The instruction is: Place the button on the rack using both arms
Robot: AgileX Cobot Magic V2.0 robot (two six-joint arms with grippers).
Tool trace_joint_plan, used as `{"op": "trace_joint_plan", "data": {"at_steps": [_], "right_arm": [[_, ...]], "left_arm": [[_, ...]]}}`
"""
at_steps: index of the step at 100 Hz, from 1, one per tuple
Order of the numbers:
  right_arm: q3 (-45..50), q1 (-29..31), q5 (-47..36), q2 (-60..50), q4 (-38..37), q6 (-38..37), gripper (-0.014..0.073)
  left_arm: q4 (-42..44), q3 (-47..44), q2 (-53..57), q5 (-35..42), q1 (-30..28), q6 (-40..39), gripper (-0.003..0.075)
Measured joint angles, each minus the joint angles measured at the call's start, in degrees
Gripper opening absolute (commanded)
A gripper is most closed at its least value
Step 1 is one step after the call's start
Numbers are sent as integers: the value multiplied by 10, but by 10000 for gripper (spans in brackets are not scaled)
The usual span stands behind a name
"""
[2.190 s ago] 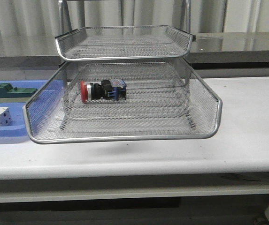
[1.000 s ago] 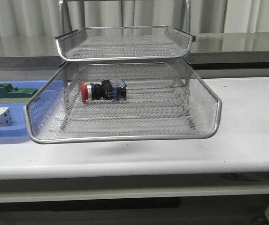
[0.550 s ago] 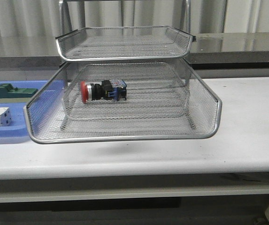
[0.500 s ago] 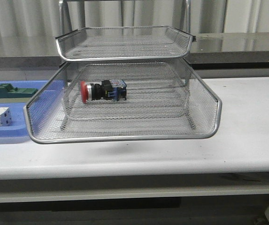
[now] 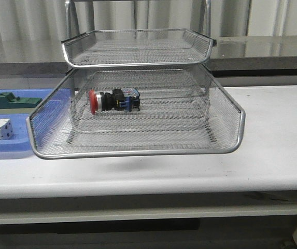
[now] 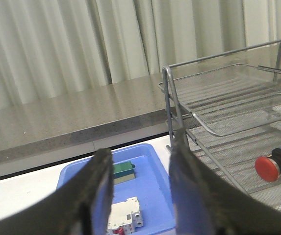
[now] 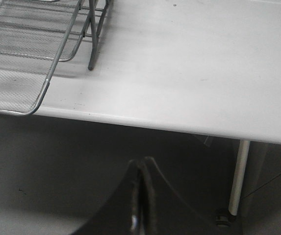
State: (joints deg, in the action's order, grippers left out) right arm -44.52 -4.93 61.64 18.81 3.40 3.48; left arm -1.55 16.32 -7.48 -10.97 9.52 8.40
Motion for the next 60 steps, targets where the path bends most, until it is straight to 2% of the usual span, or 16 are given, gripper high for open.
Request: {"op": "trace_joint_plan", "data": {"at_steps": [12,50,60], "right_arm": [[0,0,0,0,0,0,-71],[0,0,0,0,-1,0,-71],[0,0,0,0,-24,8,-71]], "left_arm": [[-5,0,0,1,0,0,-22],[-7,0,0,1,0,0,-20],[-7,0,0,1,0,0,-20]]}}
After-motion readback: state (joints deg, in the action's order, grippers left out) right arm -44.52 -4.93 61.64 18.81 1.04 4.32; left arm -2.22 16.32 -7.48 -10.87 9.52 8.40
